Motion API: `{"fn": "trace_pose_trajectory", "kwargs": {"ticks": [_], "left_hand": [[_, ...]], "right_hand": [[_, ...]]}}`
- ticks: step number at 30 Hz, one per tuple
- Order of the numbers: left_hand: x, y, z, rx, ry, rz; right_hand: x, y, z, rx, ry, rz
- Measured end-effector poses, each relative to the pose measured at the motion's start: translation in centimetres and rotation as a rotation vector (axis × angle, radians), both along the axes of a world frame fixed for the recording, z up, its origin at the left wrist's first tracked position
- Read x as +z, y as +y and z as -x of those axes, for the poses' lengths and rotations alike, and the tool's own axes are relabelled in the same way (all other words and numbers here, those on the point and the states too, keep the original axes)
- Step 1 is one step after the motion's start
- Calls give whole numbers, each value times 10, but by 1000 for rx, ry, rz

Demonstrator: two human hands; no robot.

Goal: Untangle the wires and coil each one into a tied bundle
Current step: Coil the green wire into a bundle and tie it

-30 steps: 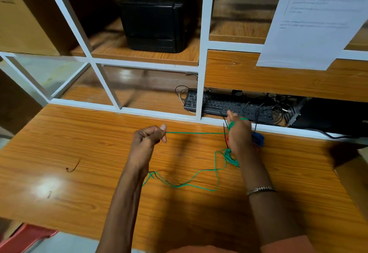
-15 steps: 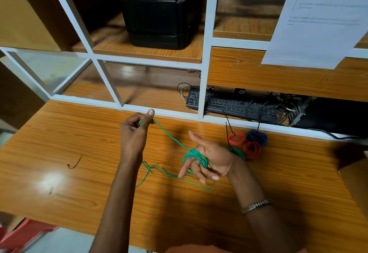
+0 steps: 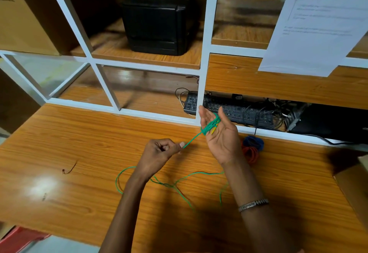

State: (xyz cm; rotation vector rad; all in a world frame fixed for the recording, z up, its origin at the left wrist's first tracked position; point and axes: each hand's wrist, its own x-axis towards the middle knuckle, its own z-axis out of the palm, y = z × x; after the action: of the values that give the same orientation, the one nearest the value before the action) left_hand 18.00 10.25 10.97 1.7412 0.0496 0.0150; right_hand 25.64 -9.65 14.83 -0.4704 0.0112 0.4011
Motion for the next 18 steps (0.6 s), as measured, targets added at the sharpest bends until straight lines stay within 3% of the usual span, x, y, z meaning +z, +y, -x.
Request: {"fn": "trace_pose_trajectory", "kwargs": {"ticks": [2, 4, 7, 9, 14, 18], "left_hand": [[-3, 2, 1, -24, -2, -30], [-6, 5, 1, -4, -37, -39], [-3, 6, -1, 48, -101, -43], [-1, 6, -3, 69, -123, -61], [3, 9, 2, 40, -179, -152], [6, 11, 4, 44, -241, -206]], "right_hand": [[-5, 4, -1, -33, -82, 230], [-15, 9, 0, -7, -161, 606], [-23, 16, 13, 328, -267, 1115], [-16, 22, 25, 576, -283, 1143], [-9, 24, 26, 957, -322, 1045], [-9, 13, 21, 1121, -291, 703]]}}
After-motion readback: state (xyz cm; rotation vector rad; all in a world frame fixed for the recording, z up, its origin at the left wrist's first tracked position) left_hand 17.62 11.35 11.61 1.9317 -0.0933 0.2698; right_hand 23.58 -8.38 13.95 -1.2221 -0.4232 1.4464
